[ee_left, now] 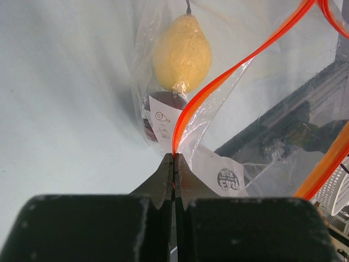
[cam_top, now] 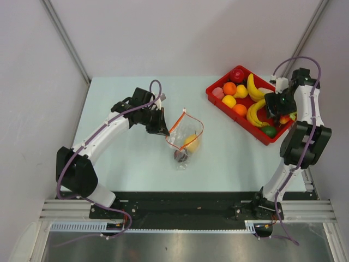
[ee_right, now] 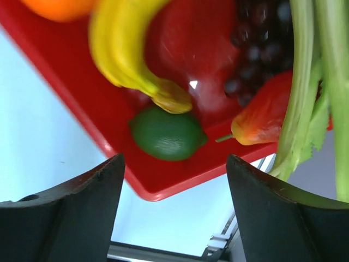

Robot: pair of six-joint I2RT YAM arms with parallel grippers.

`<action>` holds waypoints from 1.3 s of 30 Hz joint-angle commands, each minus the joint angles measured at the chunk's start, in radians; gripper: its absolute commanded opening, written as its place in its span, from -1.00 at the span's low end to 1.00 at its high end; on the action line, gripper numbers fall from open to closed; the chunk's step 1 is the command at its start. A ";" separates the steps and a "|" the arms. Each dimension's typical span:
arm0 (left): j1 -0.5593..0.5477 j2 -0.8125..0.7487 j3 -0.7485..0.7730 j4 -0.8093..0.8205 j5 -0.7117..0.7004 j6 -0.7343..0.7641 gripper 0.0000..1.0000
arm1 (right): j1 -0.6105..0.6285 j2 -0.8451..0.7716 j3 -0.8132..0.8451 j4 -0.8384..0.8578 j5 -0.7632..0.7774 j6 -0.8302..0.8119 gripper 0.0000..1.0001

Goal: Place the food in the zip-top bag and seal the zipper
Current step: Pick up the fake fruit from the bin.

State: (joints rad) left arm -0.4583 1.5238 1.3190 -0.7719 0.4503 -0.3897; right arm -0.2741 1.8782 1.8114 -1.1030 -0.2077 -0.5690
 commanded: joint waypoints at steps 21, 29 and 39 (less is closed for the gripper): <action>-0.006 0.004 0.031 0.033 0.025 0.015 -0.99 | 0.010 0.122 -0.244 0.118 0.128 -0.040 0.99; -0.008 0.009 0.039 0.025 0.024 0.022 -0.99 | -0.004 0.147 -0.207 0.144 0.146 -0.046 0.50; -0.008 0.004 0.037 0.025 0.027 0.022 -0.99 | -0.040 -0.014 -0.051 -0.017 0.038 -0.058 0.09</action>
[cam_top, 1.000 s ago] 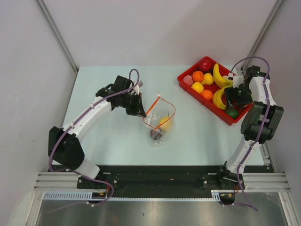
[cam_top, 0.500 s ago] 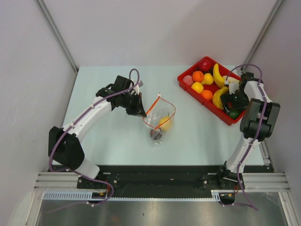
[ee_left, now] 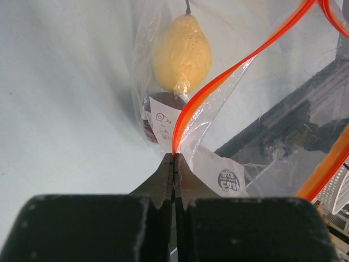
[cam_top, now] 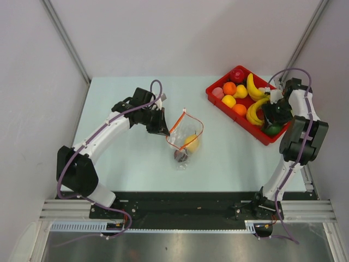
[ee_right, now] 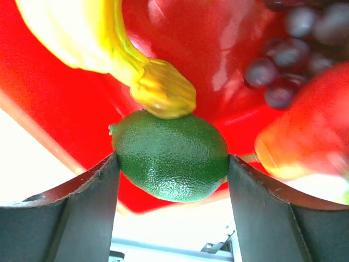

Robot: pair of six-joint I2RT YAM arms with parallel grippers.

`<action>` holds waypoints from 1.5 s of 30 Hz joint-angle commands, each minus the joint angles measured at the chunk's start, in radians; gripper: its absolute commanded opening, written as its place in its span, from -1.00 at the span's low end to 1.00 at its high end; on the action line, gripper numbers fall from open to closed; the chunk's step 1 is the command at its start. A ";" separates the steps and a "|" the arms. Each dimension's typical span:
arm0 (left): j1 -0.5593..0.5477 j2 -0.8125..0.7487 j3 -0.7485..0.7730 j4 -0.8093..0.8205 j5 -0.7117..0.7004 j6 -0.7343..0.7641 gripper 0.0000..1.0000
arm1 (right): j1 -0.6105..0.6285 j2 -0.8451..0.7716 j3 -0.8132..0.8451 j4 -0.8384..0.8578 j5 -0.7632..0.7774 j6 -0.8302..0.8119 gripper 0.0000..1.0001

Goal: Place the food in the zip-top bag and seal the zipper
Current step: Pick up the fake fruit from the bin, then place the fake fruit in the zipper food storage bag.

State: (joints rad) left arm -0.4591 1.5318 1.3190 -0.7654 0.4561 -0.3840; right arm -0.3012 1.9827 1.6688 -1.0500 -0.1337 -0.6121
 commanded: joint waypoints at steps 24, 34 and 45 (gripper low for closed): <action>-0.007 -0.002 0.046 0.023 0.038 0.013 -0.99 | 0.840 -0.472 0.224 0.097 -0.405 0.158 0.18; -0.006 -0.024 0.046 0.017 0.033 0.025 -0.99 | 1.028 -0.423 0.037 0.183 -0.178 0.060 0.58; -0.007 -0.055 0.028 0.015 0.021 0.039 -0.99 | 0.682 -0.455 0.117 0.243 -0.320 0.329 0.99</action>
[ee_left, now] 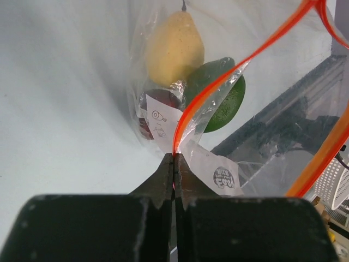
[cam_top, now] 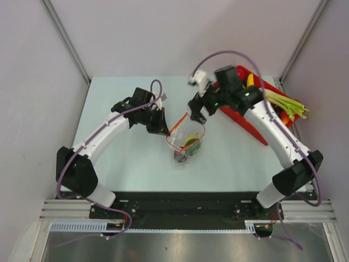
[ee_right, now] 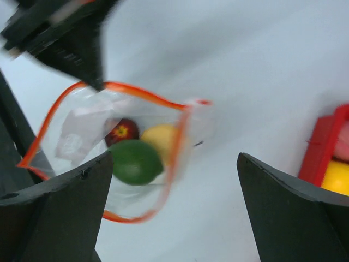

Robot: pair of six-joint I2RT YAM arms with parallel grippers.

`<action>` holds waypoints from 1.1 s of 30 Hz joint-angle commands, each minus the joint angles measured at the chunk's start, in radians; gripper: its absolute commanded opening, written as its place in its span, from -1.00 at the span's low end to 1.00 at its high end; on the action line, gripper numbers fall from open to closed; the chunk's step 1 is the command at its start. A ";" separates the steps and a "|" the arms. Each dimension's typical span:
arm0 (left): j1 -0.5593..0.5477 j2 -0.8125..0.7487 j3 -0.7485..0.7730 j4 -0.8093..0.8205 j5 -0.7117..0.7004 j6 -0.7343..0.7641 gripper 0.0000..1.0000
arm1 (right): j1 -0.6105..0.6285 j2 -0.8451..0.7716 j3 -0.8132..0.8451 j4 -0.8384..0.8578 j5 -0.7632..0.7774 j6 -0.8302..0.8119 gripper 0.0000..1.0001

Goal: Place the food in the zip-top bag and seal the zipper
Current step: Place the fake fruit in the zipper food storage bag, then pick up the fake fruit from the bin.

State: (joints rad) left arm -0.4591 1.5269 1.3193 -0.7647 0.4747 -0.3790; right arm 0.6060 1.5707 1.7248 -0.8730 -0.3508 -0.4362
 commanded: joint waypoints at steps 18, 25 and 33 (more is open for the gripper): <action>-0.006 -0.027 0.024 0.013 -0.008 0.037 -0.99 | -0.675 0.333 0.013 0.204 0.052 0.159 0.80; -0.006 -0.019 0.023 0.011 -0.011 0.042 -0.99 | -0.664 0.439 0.016 0.261 0.070 0.149 0.78; -0.006 -0.013 0.018 0.010 -0.011 0.042 -0.99 | -0.644 0.538 0.004 0.272 0.075 0.137 0.93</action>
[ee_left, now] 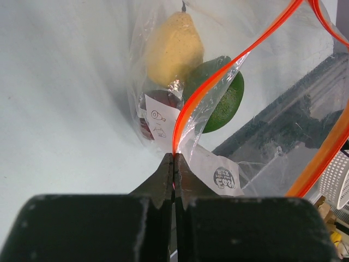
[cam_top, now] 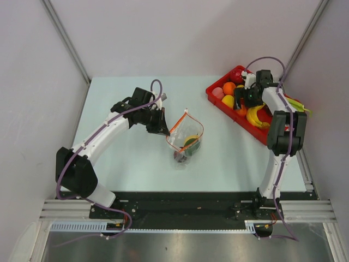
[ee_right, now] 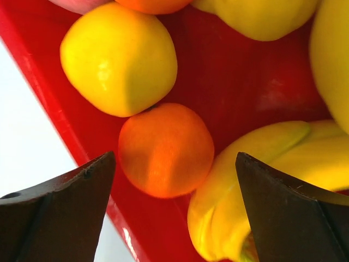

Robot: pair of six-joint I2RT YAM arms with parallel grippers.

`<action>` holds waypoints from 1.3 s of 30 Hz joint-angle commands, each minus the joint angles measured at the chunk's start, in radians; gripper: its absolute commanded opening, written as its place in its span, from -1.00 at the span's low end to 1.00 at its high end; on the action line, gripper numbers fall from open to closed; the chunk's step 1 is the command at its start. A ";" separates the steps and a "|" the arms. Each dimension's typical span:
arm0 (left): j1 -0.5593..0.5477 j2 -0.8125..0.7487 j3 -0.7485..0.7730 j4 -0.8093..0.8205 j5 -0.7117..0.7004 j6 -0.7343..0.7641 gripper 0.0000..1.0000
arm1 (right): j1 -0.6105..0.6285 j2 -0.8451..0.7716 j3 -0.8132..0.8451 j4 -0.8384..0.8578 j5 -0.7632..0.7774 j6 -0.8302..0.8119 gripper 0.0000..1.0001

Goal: Place the food in the zip-top bag and seal the zipper
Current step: Pick up the fake fruit from the bin, then place the fake fruit in the zipper food storage bag.

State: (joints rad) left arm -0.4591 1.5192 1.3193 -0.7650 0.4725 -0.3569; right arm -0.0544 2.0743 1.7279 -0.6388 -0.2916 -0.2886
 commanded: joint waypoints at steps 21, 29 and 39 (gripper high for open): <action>-0.007 -0.007 0.043 0.009 0.003 0.016 -0.99 | -0.042 -0.227 0.082 -0.070 -0.168 -0.012 0.22; -0.015 -0.022 0.072 0.009 0.008 0.019 -0.99 | 0.138 -0.500 0.046 -0.029 -0.380 0.080 0.22; -0.018 -0.031 0.078 0.009 0.012 0.016 -0.99 | 0.611 -0.651 -0.100 0.004 -0.285 0.022 0.22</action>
State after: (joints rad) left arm -0.4690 1.5192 1.3636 -0.7658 0.4740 -0.3569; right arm 0.4583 1.4384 1.6894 -0.6338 -0.6422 -0.2214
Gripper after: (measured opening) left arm 0.005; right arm 0.762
